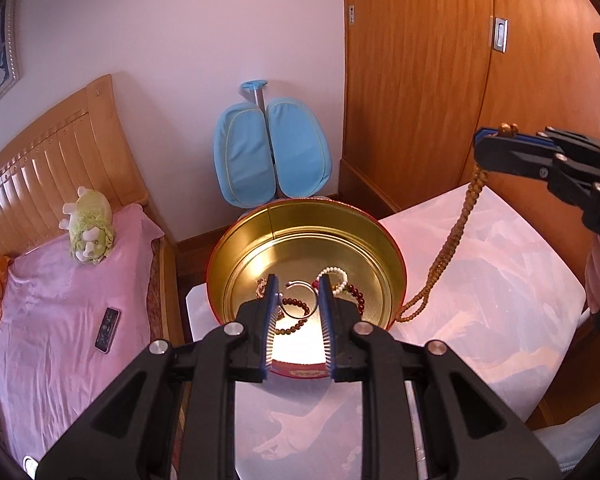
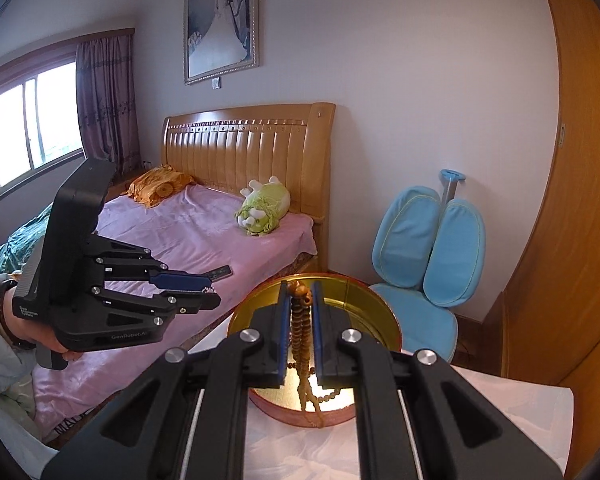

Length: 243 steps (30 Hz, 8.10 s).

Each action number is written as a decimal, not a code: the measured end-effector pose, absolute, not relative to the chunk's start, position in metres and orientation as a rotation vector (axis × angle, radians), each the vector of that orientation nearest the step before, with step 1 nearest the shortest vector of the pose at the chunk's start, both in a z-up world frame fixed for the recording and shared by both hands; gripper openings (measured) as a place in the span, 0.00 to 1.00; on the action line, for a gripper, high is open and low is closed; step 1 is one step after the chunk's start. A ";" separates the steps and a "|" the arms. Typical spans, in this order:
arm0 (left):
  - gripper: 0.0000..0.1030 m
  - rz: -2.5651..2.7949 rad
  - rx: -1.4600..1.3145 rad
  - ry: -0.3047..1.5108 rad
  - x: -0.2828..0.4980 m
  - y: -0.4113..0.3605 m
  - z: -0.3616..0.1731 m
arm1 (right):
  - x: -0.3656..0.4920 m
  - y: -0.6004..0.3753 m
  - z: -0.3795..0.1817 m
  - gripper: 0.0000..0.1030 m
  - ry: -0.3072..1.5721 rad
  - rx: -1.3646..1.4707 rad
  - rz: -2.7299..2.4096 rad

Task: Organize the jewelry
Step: 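Carry the ring and wooden bead strand over the tin and lower them inside, then open the left tool releasing the ring while the right tool releases the bead strand, then withdraw both open tools from the tin toward the small items on the cloth, then grasp the small gold earring with the left tool while the right tool grasps the silver ring, then carry the earring and silver ring over the tin and lower them inside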

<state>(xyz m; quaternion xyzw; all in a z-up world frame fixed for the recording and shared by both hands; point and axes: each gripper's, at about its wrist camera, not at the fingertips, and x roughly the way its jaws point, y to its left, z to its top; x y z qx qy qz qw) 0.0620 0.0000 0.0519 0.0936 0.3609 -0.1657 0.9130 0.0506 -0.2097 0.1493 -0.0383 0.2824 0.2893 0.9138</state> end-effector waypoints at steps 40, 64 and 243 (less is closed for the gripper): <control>0.20 -0.305 0.234 1.146 0.213 0.003 -0.072 | 0.185 -0.158 -0.006 0.11 1.108 -0.010 0.528; 0.20 -0.348 0.377 1.350 0.223 -0.017 -0.118 | 0.186 -0.147 -0.059 0.11 1.332 -0.118 0.560; 0.09 -0.462 0.385 1.245 0.254 -0.010 -0.103 | 0.248 -0.148 -0.060 0.21 1.392 -0.146 0.609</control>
